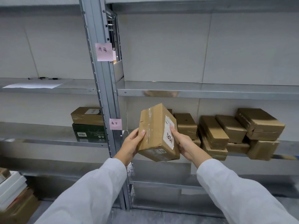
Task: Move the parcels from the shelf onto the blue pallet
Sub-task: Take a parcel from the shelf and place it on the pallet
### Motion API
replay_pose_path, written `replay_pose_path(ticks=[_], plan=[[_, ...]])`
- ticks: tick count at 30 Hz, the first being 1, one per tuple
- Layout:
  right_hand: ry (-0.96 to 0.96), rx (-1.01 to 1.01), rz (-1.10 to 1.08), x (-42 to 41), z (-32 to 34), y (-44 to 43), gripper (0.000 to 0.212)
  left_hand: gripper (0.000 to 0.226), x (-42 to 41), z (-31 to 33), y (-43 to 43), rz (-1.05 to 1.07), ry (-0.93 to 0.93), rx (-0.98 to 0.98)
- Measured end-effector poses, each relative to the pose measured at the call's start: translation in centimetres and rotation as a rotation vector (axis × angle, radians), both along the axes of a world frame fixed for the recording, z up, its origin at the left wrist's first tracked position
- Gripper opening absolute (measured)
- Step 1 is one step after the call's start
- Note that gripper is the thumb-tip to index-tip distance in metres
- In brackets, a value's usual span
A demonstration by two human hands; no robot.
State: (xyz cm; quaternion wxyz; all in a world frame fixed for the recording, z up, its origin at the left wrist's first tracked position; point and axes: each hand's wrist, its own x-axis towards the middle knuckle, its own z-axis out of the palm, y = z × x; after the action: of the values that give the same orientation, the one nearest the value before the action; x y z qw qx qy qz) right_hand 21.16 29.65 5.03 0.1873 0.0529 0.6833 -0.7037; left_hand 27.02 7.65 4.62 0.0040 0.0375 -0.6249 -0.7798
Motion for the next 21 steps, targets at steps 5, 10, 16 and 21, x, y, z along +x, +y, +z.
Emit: replay_pose_path(ticks=[5,10,16,21], plan=[[0.137,0.086,-0.083,0.0,0.0,0.0,0.044,0.033,-0.5,-1.3,-0.4,0.158,0.031,-0.068],[0.219,0.103,-0.148,0.0,-0.5,-0.4,0.037,0.024,-0.9,-2.5,0.0,0.158,-0.008,-0.113],[0.291,0.157,-0.156,-0.5,-1.5,-1.7,0.046,0.056,-1.8,-3.3,1.5,0.040,-0.129,-0.066],[0.285,0.193,-0.116,-1.2,-2.0,-1.9,0.049,0.042,-3.5,-4.4,0.8,0.003,-0.106,-0.057]])
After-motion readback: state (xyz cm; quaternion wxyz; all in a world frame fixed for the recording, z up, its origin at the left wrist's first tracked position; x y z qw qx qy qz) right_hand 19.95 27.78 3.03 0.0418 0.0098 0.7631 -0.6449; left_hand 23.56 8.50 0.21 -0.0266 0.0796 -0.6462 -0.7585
